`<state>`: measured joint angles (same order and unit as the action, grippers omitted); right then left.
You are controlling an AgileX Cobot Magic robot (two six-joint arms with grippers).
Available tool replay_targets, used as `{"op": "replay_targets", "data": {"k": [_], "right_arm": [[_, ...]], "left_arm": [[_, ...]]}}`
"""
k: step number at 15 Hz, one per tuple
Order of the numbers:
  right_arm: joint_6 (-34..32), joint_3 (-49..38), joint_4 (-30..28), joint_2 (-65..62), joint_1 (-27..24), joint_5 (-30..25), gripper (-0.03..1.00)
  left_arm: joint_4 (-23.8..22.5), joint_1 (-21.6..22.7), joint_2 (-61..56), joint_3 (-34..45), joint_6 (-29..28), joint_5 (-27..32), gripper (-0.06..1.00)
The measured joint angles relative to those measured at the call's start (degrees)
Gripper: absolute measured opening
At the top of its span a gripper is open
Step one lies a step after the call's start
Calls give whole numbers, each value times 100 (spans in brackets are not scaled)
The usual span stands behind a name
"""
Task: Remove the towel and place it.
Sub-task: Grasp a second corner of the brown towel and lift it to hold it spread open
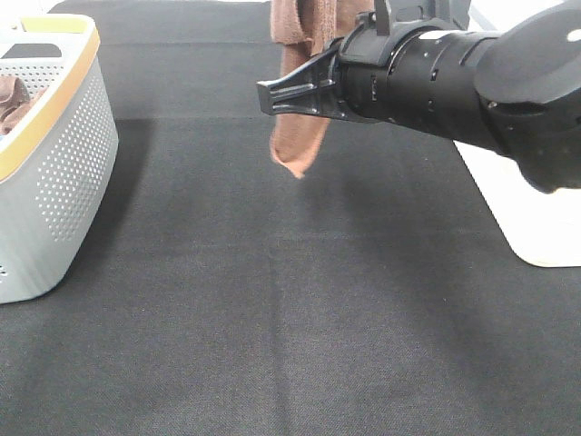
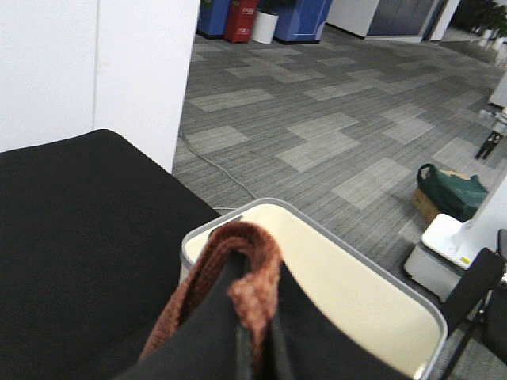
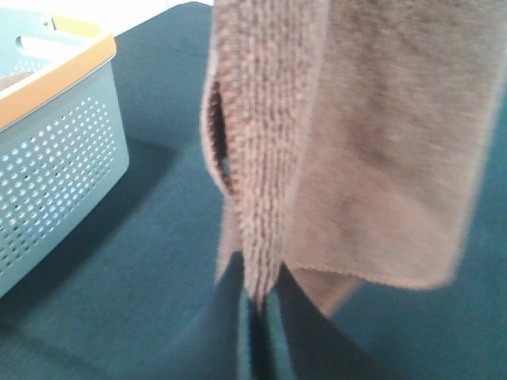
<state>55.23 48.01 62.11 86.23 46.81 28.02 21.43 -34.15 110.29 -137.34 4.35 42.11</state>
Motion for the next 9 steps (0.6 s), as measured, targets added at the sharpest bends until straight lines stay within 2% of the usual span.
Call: {"op": "replay_targets", "data": {"k": [2, 4, 8, 9], "right_arm": [[126, 0, 11, 0, 0, -447, 0], [264, 0, 29, 0, 0, -1054, 0], [298, 0, 52, 0, -46, -2361, 0], [103, 0, 109, 0, -264, -2922, 0]], "left_arm": [[-384, 0, 0, 0, -115, 6, 0], [-922, 0, 0, 0, -470, 327, 0], [-2017, 0, 34, 0, -900, 1478, 0], [-2315, 0, 97, 0, -917, 1891, 0]]}}
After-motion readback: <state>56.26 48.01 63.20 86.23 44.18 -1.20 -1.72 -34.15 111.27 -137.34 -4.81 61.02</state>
